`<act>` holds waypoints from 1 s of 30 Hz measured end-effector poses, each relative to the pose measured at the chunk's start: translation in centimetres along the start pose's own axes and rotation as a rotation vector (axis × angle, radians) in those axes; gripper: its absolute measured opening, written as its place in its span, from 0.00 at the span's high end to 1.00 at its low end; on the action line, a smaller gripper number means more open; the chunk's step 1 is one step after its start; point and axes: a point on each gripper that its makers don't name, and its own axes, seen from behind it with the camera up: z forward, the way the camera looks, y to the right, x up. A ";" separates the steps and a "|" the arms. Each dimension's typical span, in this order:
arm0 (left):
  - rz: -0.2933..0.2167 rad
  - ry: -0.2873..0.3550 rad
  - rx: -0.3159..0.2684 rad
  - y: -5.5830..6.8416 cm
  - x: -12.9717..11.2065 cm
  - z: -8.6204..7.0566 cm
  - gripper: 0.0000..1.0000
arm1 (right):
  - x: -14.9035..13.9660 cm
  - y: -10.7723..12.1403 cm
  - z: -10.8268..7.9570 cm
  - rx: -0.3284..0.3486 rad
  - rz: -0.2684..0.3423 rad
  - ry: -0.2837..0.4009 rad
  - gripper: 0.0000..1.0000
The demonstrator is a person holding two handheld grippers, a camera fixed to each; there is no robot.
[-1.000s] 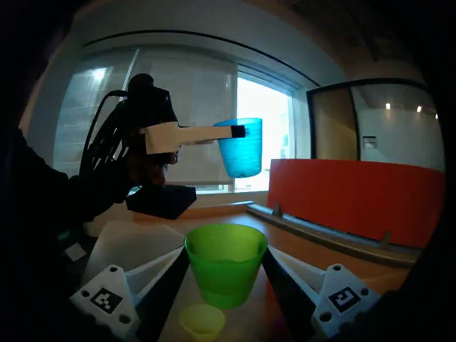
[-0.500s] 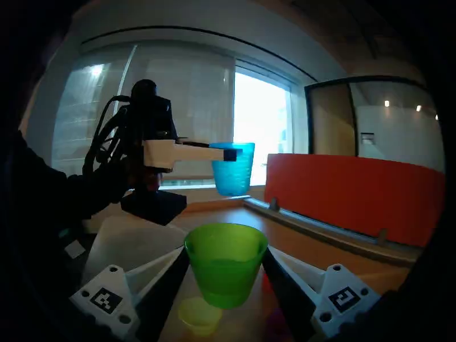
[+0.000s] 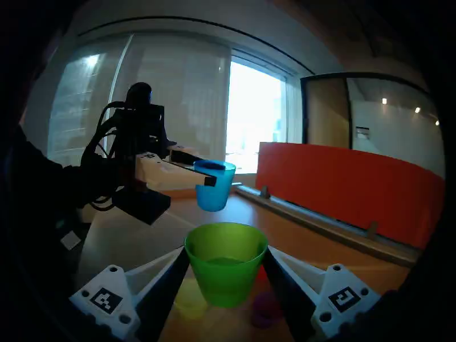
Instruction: Pour water
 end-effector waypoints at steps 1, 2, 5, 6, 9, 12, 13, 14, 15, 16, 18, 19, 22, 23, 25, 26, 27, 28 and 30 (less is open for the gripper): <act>-0.001 -0.006 -0.001 0.1 -0.3 0.0 0.13 | -0.2 0.0 -0.1 0.002 0.001 -0.005 0.11; -0.001 -0.012 -0.002 0.1 -0.6 0.0 0.13 | -0.3 0.0 -0.2 0.003 0.002 -0.011 0.11; -0.003 -0.030 -0.007 0.2 -1.5 0.1 0.12 | -0.9 0.1 -0.6 0.006 0.006 -0.029 0.11; -0.002 -0.037 -0.008 0.3 -1.9 0.1 0.12 | -1.1 0.1 -0.7 0.006 0.008 -0.036 0.11; 0.003 -0.063 -0.006 0.3 -3.0 0.2 0.12 | -1.7 0.3 -1.1 0.005 0.010 -0.056 0.11; 0.015 -0.098 -0.005 0.4 -4.4 0.2 0.12 | -2.6 0.3 -1.5 0.008 0.013 -0.080 0.11; 0.019 -0.109 -0.004 0.4 -4.8 0.3 0.12 | -3.0 0.3 -1.6 0.012 0.013 -0.091 0.11; 0.023 -0.120 -0.004 0.4 -5.2 0.3 0.12 | -3.4 0.2 -1.7 0.016 0.014 -0.102 0.11; 0.028 -0.132 -0.004 0.5 -5.7 0.3 0.12 | -3.8 0.2 -1.9 0.019 0.015 -0.114 0.11; 0.032 -0.142 -0.007 0.5 -6.1 0.4 0.12 | -4.2 0.2 -1.9 0.021 0.015 -0.126 0.11; 0.041 -0.164 -0.011 0.7 -7.0 0.4 0.12 | -5.0 0.2 -2.1 0.024 0.014 -0.152 0.11; 0.045 -0.175 -0.013 0.8 -7.4 0.4 0.12 | -5.3 0.2 -2.1 0.026 0.015 -0.162 0.11; 0.056 -0.206 -0.019 1.0 -8.6 0.5 0.12 | -6.2 0.0 -2.2 0.036 0.019 -0.191 0.11; 0.059 -0.215 -0.021 1.1 -9.0 0.5 0.12 | -6.5 -0.1 -2.2 0.040 0.022 -0.198 0.11; 0.066 -0.232 -0.026 1.2 -9.7 0.5 0.12 | -7.1 -0.2 -2.2 0.047 0.026 -0.214 0.10; 0.069 -0.239 -0.028 1.3 -10.0 0.5 0.12 | -7.3 -0.2 -2.3 0.050 0.028 -0.221 0.11; 0.072 -0.247 -0.031 1.4 -10.3 0.4 0.12 | -7.6 -0.2 -2.3 0.052 0.030 -0.229 0.11; 0.074 -0.254 -0.034 1.4 -10.6 0.4 0.12 | -7.8 -0.2 -2.3 0.053 0.031 -0.237 0.11; 0.076 -0.268 -0.040 1.6 -11.2 0.4 0.12 | -8.3 -0.2 -2.4 0.055 0.033 -0.254 0.11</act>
